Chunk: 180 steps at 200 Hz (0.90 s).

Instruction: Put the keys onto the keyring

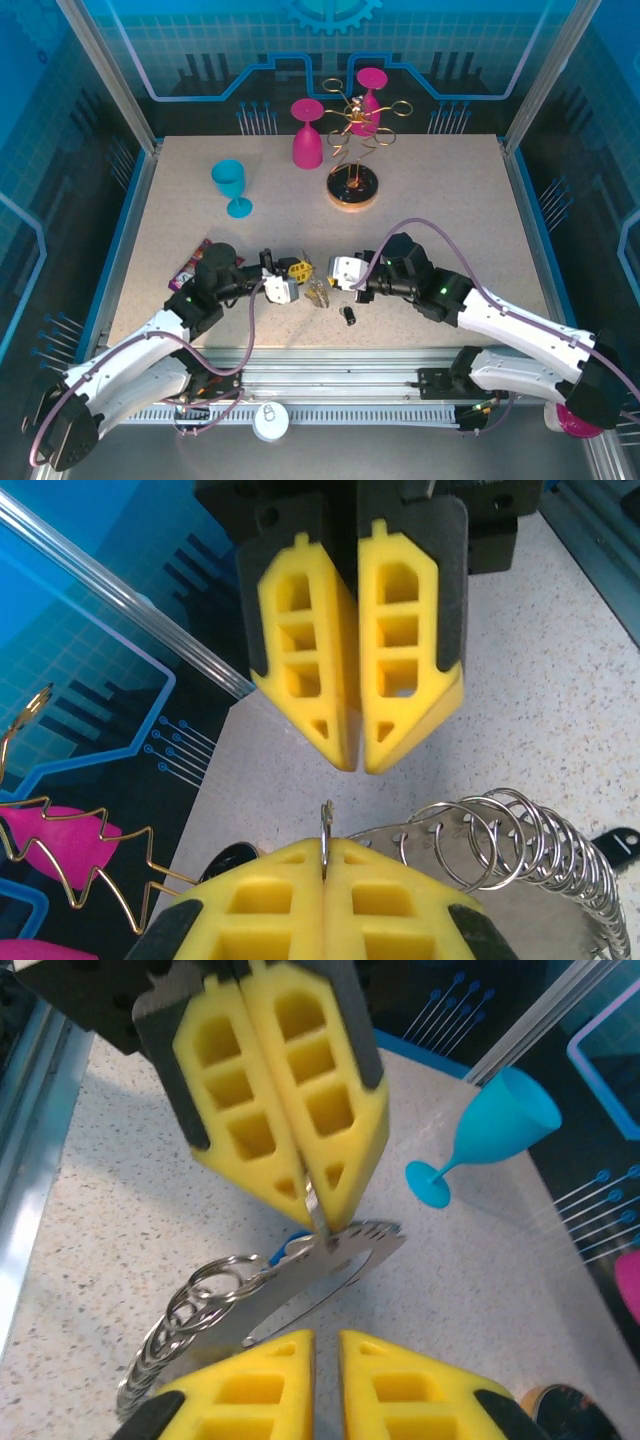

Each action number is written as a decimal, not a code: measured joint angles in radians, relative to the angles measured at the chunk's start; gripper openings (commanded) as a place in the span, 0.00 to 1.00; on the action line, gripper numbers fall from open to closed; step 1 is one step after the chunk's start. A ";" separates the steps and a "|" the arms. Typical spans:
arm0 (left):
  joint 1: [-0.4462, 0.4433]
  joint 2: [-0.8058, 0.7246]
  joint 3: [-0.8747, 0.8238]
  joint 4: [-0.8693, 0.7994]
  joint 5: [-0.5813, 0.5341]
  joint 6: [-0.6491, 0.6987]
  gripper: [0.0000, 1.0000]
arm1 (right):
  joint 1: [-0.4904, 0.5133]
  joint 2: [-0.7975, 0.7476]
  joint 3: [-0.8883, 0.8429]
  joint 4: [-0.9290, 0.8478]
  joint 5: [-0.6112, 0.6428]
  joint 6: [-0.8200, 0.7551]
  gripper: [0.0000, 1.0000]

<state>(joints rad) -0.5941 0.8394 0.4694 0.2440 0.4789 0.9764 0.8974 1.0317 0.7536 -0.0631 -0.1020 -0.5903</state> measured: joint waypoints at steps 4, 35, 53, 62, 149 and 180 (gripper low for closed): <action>0.000 0.000 0.001 -0.011 -0.002 0.002 0.00 | 0.002 0.002 0.000 0.009 0.002 -0.006 0.13; -0.001 0.005 0.049 -0.141 -0.005 -0.009 0.00 | 0.013 0.020 0.003 0.034 0.016 -0.040 0.18; -0.002 0.008 0.104 -0.201 -0.008 -0.035 0.00 | 0.014 0.038 0.013 0.023 0.016 -0.059 0.20; -0.002 0.013 0.139 -0.240 -0.010 -0.055 0.00 | 0.014 0.047 0.021 0.010 0.013 -0.063 0.21; -0.012 0.057 0.277 -0.496 -0.015 -0.113 0.00 | 0.018 0.071 0.089 -0.042 -0.032 -0.066 0.22; -0.014 0.065 0.280 -0.521 -0.015 -0.113 0.00 | 0.016 0.079 0.093 -0.044 -0.066 -0.064 0.21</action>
<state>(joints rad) -0.6083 0.9043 0.7494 -0.2775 0.4641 0.8631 0.9134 1.1110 0.8471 -0.1074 -0.1680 -0.6540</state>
